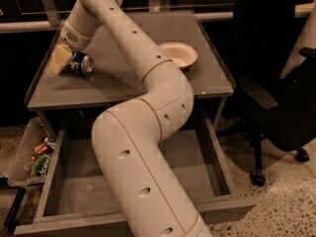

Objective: Place pepsi can into top drawer

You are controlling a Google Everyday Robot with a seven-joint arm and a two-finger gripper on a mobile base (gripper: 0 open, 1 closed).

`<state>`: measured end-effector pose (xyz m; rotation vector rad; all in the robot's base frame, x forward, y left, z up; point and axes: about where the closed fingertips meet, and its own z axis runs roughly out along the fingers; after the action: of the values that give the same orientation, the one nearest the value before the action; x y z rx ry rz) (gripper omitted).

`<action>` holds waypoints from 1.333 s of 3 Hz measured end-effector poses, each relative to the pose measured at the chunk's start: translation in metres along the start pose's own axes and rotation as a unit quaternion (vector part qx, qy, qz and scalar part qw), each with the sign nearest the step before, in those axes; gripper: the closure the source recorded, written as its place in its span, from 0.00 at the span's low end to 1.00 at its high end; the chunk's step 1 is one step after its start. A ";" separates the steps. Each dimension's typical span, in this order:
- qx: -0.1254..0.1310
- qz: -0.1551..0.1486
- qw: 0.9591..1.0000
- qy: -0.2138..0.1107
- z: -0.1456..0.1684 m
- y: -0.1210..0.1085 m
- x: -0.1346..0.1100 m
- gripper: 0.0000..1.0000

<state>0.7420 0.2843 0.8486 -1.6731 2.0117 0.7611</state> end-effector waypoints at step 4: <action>0.006 -0.056 0.996 -0.071 -0.037 -0.004 -0.013 1.00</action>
Offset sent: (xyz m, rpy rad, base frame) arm 0.0000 0.0000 0.0000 0.0000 0.0000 0.0000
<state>0.7493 0.2698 0.8841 -1.6606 1.8063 0.8038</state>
